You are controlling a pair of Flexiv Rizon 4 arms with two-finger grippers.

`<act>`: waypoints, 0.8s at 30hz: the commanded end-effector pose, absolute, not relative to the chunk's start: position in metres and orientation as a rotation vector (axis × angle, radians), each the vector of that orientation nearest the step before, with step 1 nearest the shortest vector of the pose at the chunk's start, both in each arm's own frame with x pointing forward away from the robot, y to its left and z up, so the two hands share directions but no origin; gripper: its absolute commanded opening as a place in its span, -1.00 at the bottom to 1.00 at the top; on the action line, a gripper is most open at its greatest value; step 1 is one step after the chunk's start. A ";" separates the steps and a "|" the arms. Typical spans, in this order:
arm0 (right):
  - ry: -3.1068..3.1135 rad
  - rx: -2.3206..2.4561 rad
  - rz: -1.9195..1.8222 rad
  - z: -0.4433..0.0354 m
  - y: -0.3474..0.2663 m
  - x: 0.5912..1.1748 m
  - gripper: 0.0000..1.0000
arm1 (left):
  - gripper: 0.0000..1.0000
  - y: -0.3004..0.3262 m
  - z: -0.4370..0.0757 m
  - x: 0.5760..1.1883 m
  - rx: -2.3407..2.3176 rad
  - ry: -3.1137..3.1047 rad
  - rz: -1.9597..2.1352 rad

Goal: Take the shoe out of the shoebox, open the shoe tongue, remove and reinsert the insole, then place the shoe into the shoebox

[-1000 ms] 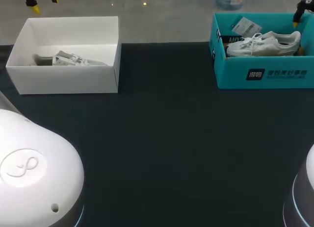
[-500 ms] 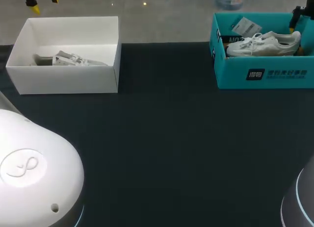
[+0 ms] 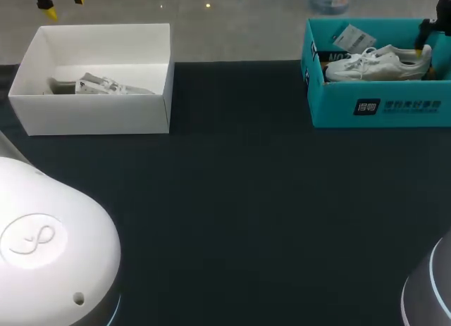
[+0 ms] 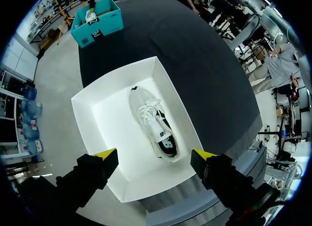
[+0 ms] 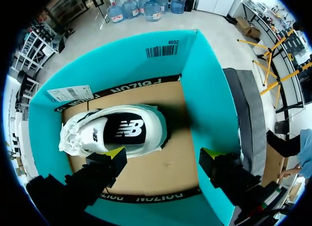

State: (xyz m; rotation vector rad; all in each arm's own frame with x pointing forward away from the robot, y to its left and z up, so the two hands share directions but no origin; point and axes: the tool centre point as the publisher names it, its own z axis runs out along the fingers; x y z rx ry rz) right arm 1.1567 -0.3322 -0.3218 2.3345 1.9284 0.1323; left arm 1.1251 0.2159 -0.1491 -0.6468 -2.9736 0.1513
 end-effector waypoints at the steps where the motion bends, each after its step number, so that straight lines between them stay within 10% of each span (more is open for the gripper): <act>1: 1.972 2.383 0.053 -0.331 -0.331 1.172 1.00 | 1.00 0.216 -0.149 1.126 -0.648 -2.972 0.151; 19: 1.985 2.429 -0.015 -0.369 -0.319 1.185 1.00 | 1.00 0.216 -0.149 1.126 -0.648 -2.972 0.151; 24: 1.988 2.437 -0.032 -0.374 -0.320 1.184 0.22 | 1.00 0.216 -0.149 1.126 -0.648 -2.972 0.151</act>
